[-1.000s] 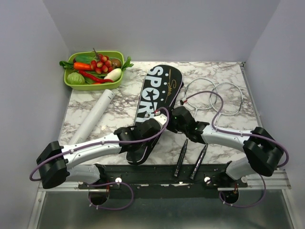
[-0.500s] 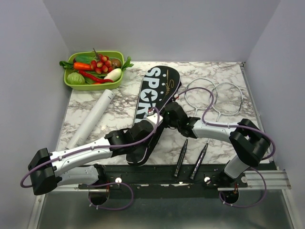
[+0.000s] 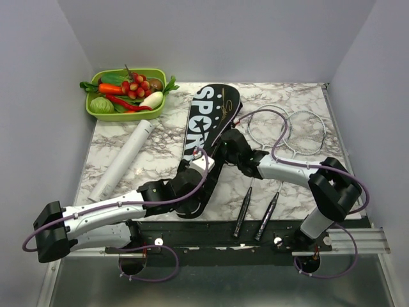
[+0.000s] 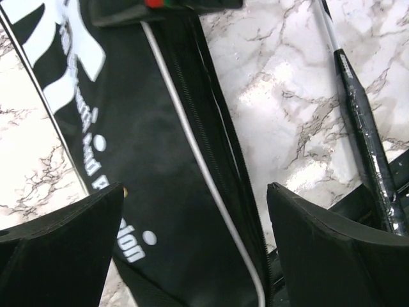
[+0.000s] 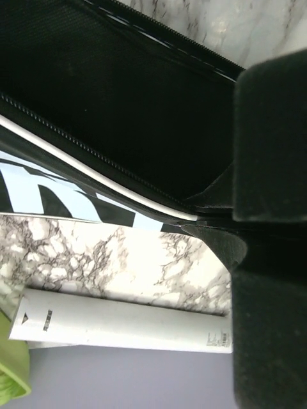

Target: Pack up the badminton gear

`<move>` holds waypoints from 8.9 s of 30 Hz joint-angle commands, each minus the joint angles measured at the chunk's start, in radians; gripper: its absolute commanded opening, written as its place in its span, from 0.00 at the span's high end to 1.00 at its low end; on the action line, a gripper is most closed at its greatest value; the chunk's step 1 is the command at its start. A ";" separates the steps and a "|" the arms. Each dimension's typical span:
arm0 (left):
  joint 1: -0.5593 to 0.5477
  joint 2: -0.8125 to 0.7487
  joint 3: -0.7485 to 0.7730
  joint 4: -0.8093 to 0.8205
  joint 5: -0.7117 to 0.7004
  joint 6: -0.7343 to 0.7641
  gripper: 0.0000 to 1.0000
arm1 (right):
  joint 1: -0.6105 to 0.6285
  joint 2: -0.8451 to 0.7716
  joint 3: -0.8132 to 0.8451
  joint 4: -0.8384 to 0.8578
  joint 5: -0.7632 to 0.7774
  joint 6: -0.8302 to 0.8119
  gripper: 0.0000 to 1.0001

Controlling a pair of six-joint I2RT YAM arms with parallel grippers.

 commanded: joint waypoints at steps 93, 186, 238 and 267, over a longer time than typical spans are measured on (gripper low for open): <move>0.320 0.071 -0.107 0.280 -0.084 -0.126 1.00 | -0.705 -0.177 -0.122 -0.694 0.194 -0.256 0.34; 0.279 0.111 0.051 0.213 0.138 -0.187 1.00 | -0.062 -0.025 0.265 -0.779 -0.027 -0.402 0.99; 0.217 0.131 -0.107 0.320 0.135 -0.273 1.00 | -0.007 -0.396 -0.177 -0.576 -0.309 -0.310 0.39; 0.197 0.111 -0.155 0.338 0.132 -0.298 1.00 | 0.137 -0.493 -0.506 -0.248 -0.330 -0.019 0.42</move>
